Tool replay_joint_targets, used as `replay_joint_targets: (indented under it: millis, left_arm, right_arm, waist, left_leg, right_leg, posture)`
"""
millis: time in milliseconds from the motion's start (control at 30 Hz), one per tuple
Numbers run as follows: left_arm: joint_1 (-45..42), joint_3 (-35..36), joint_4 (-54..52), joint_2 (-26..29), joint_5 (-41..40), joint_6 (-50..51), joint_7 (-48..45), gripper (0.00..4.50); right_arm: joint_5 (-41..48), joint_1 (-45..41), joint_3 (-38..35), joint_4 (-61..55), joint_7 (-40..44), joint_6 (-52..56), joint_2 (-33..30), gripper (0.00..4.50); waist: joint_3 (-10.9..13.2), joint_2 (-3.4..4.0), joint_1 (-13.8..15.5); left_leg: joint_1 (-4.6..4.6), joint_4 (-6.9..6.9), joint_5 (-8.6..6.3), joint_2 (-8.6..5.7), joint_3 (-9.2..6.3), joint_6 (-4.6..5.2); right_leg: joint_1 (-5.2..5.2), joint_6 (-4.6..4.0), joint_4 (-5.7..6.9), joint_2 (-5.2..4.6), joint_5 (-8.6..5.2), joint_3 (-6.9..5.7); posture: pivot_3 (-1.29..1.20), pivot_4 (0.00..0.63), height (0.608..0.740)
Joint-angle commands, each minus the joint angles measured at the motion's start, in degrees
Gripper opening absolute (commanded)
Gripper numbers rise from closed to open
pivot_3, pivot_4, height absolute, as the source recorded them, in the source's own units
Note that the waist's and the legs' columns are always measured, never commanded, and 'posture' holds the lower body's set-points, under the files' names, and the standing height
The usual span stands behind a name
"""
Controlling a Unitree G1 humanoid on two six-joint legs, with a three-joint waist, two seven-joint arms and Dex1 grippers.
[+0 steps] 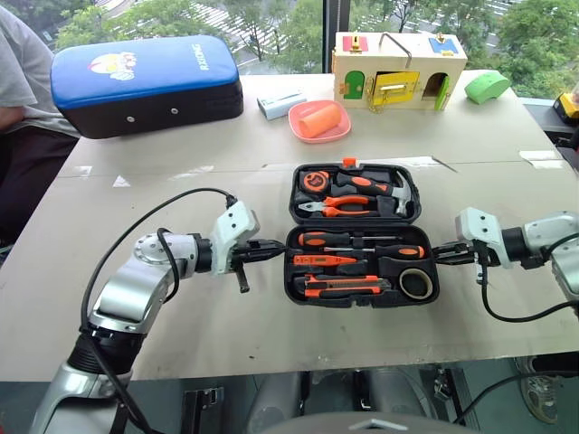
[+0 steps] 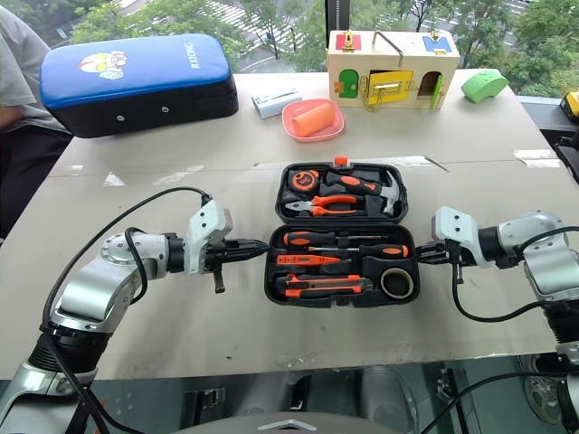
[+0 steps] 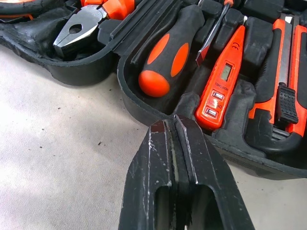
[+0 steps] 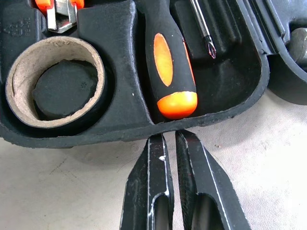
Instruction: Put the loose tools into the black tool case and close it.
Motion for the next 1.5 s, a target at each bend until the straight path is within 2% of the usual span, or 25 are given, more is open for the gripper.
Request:
replay_joint_targets:
  millis: [33,367,633,833,967,1167,1333,1467,1500]
  left_arm:
    - [-0.8,-0.2,3.8,-0.2,2.6,-0.2,2.8,0.08]
    - [-2.3,-3.7,4.3,-2.1,3.9,-0.3,3.4,0.08]
    - [0.2,-4.1,-2.2,-2.4,-1.1,1.8,-1.2,0.08]
    - [5.8,-5.6,-9.3,2.8,-2.7,3.5,-6.9,0.08]
    - [9.9,-6.1,-10.7,6.9,-0.6,0.4,-9.0,0.08]
    - [12.8,-4.4,-9.9,8.5,0.3,-1.1,-7.4,0.08]
    - [15.1,-1.3,-8.3,9.3,0.4,-0.6,-4.9,0.08]
    - [17.9,5.5,-7.8,10.2,-4.3,4.1,-3.7,0.08]
    - [18.7,7.5,-7.8,10.4,-5.4,5.4,-3.3,0.68]
  right_arm:
    - [0.6,-0.7,0.1,0.2,0.1,-2.7,1.4,0.02]
    - [-1.7,-2.4,0.3,5.4,-1.8,-6.6,3.3,0.02]
    - [0.2,-1.3,0.4,4.1,0.6,-7.9,3.7,0.02]
    - [3.7,3.3,0.3,-3.8,6.5,-6.7,0.4,0.02]
    - [3.0,6.7,-0.1,-7.1,7.1,-6.7,-1.9,0.02]
    - [2.5,11.1,-1.2,-9.8,5.9,-6.6,-4.1,0.02]
    - [-0.2,11.8,-2.8,-9.4,0.8,-7.1,-5.1,0.02]
    - [1.6,12.7,-6.1,-9.6,-0.5,-2.1,-8.1,0.02]
    - [3.0,13.5,-7.2,-9.9,0.1,0.0,-9.3,0.52]
  waist:
    - [0.0,-0.01,-0.1]
    - [0.0,0.0,0.0]
    - [0.0,0.0,-0.1]
    - [0.0,0.01,0.0]
    - [0.0,0.02,0.0]
    - [0.0,0.02,0.1]
    - [0.0,0.02,-0.1]
    - [0.0,0.03,-0.1]
    - [0.0,0.03,0.0]
  left_leg:
    - [0.02,0.02,0.0,0.0,0.0,0.0]
    - [-0.02,0.1,0.01,-0.02,0.09,-0.02]
    - [-0.01,0.15,0.01,-0.01,0.09,-0.01]
    - [-0.06,-0.04,0.01,0.0,0.08,-0.02]
    - [-0.07,-0.28,0.01,0.01,0.11,-0.01]
    - [-0.02,-0.29,0.0,0.01,0.12,-0.01]
    - [0.02,-0.28,0.0,0.01,0.17,-0.01]
    - [0.05,-0.26,0.0,0.02,0.18,-0.01]
    - [0.05,-0.25,0.0,0.02,0.19,0.0]
  right_leg:
    - [0.01,0.0,0.03,0.0,0.0,0.0]
    - [-0.07,0.0,0.17,0.01,0.0,0.1]
    - [-0.07,0.0,0.21,0.01,0.0,0.12]
    - [-0.12,0.0,0.07,0.0,0.0,0.11]
    - [-0.13,0.0,-0.16,-0.02,0.0,0.14]
    - [-0.12,-0.01,-0.16,-0.02,0.0,0.15]
    - [-0.11,-0.01,-0.12,-0.02,0.0,0.19]
    - [-0.11,-0.01,-0.05,-0.01,0.0,0.22]
    - [-0.11,-0.01,-0.04,-0.01,0.0,0.22]
  posture:
    - [0.0,0.15,0.735]
    - [0.0,0.15,0.735]
    - [0.0,0.15,0.735]
    - [0.0,0.15,0.735]
    - [0.0,0.15,0.735]
    - [0.0,0.15,0.735]
    - [0.0,0.15,0.735]
    - [0.0,0.15,0.735]
    - [0.0,0.15,0.735]
